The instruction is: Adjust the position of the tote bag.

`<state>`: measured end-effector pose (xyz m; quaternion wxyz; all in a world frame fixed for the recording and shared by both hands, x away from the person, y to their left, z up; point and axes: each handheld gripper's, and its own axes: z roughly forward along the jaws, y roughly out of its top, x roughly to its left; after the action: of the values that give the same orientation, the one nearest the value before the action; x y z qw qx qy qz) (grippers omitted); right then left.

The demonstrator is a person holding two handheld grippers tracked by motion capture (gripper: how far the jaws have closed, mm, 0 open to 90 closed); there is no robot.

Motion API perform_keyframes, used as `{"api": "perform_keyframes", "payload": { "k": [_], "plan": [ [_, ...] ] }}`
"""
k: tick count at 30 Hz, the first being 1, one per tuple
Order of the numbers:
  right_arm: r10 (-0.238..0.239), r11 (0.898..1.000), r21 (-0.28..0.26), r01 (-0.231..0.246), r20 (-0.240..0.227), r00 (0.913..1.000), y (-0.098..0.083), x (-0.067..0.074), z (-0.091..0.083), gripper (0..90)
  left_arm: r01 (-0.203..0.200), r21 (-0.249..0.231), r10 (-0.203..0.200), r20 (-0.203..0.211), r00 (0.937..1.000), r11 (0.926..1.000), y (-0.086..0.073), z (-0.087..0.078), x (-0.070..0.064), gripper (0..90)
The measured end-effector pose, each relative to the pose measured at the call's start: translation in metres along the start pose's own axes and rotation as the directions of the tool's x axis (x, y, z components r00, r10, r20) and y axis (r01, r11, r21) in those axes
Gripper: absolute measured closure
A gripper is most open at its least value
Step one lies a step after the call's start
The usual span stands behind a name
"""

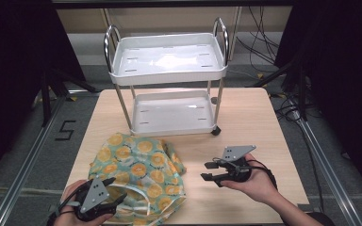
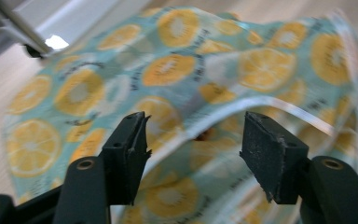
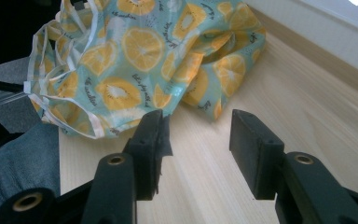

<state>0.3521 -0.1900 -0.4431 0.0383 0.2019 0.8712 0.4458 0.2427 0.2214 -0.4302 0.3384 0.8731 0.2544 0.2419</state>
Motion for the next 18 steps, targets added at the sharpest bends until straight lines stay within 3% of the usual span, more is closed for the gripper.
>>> {"api": "perform_keyframes", "payload": {
  "k": [2,4,5,7,8,9,11,13,14,15,16,18],
  "plan": [
    [-0.038,0.999,-0.014,0.038,0.015,0.9992,0.001,-0.003,0.001,55.5,-0.027,0.018,0.026,0.050,0.9984,0.9995,0.002,0.002,-0.006,44.4],
    [-0.037,0.999,-0.010,0.037,0.013,0.9992,0.001,-0.003,0.001,55.5,-0.024,0.007,0.024,0.073,0.9970,0.9997,0.003,0.004,-0.009,45.8],
    [-0.001,1.000,-0.003,0.001,0.004,1.0000,0.001,-0.001,0.002,55.4,-0.049,0.021,0.047,0.109,0.9930,0.9985,0.005,0.006,-0.013,49.9],
    [-0.006,1.000,-0.004,0.006,0.005,1.0000,0.000,-0.001,0.003,55.3,-0.060,0.026,0.056,0.130,0.9900,0.9978,0.006,0.008,-0.015,52.0],
    [-0.009,1.000,-0.001,0.009,-0.001,1.0000,0.000,-0.001,0.003,55.3,-0.096,0.051,0.086,0.164,0.9826,0.9941,0.008,0.012,-0.017,52.2],
    [-0.009,1.000,-0.001,0.009,-0.001,1.0000,0.000,-0.001,0.003,55.3,-0.096,0.051,0.086,0.164,0.9826,0.9941,0.008,0.012,-0.017,52.2],
    [0.009,1.000,0.009,-0.009,-0.005,0.9999,-0.001,0.000,0.003,55.3,-0.118,0.057,0.104,0.201,0.9740,0.9914,0.009,0.017,-0.022,52.3],
    [-0.006,1.000,0.000,0.006,0.003,1.0000,-0.002,0.000,0.004,55.3,-0.140,0.063,0.121,0.239,0.9635,0.9882,0.010,0.020,-0.027,52.8],
    [-0.011,1.000,0.001,0.011,0.002,0.9999,-0.002,0.000,0.004,55.3,-0.155,0.068,0.131,0.268,0.9544,0.9855,0.009,0.023,-0.030,54.2],
    [-0.004,1.000,0.002,0.004,0.002,1.0000,-0.002,0.000,0.004,55.3,-0.155,0.068,0.131,0.268,0.9544,0.9855,0.009,0.023,-0.030,54.7],
    [-0.003,1.000,0.002,0.003,0.004,1.0000,-0.002,0.000,0.004,55.3,-0.175,0.091,0.142,0.290,0.9463,0.9804,0.008,0.025,-0.031,55.4],
    [0.001,1.000,0.005,-0.001,0.002,1.0000,-0.001,0.000,0.004,55.3,-0.193,0.102,0.153,0.310,0.9384,0.9759,0.007,0.028,-0.031,56.0]
  ]
}}
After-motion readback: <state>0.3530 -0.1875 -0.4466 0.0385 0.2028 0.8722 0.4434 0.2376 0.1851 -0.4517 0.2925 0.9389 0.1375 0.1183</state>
